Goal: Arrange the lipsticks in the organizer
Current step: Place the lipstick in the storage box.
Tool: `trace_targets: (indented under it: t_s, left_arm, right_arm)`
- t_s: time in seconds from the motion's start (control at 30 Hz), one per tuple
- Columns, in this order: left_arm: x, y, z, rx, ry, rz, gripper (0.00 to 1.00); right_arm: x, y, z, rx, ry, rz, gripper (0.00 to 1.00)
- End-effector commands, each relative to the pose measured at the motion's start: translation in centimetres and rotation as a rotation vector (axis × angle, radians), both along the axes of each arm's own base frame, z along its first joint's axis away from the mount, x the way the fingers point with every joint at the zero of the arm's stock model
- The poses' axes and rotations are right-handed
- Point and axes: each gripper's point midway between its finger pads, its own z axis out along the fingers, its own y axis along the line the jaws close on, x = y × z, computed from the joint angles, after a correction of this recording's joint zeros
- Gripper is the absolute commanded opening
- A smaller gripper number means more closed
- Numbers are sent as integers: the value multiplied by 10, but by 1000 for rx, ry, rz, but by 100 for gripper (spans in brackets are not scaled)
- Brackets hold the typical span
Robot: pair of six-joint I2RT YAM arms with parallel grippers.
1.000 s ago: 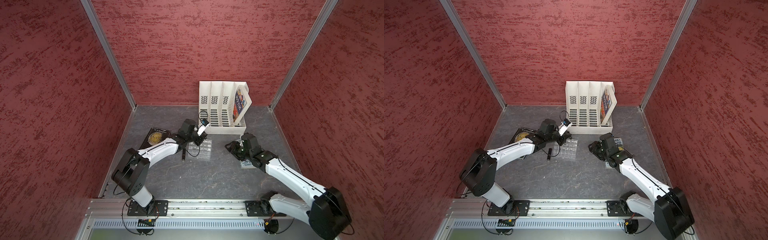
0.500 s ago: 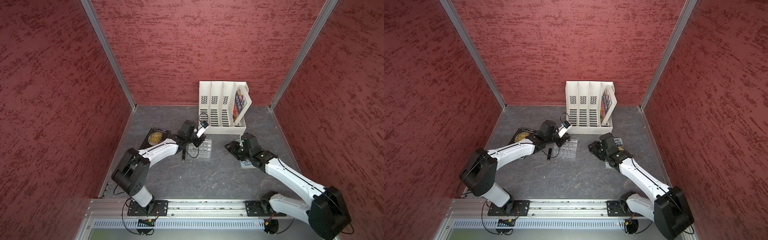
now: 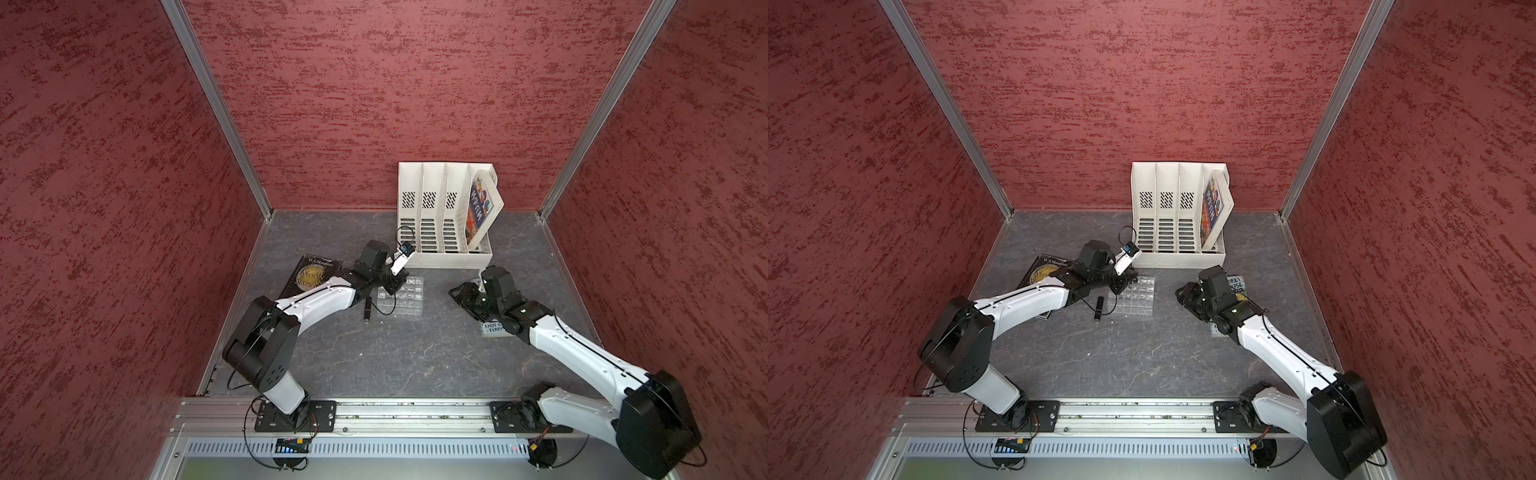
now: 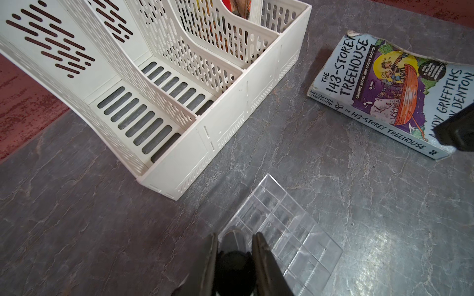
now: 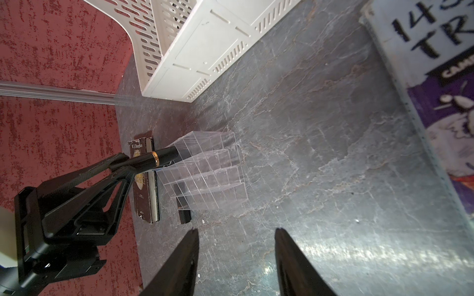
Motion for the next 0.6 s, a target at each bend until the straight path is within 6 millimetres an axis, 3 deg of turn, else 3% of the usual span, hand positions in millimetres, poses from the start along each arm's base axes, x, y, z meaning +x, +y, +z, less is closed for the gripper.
trace_targets:
  t_s: [0.0,0.13,0.33,0.47,0.57]
  left_arm:
    - [1,-1,-10,30,14,3,17]
    - [6,1,-14,51,28,36,30]
    - [12,3,-6,48,31,87,55]
    - [6,-1,23,22,11,134,61]
    - [-7,13,63,-36,-13,259,63]
  right_arm:
    - [4,0,-1,8,-15,4,51]
    - [3,0,0,10,-15,6,51]
    - [4,2,-1,13,-14,12,51]
    - [5,3,-3,15,-11,15,51]
    - [5,3,-3,11,-12,18,51]
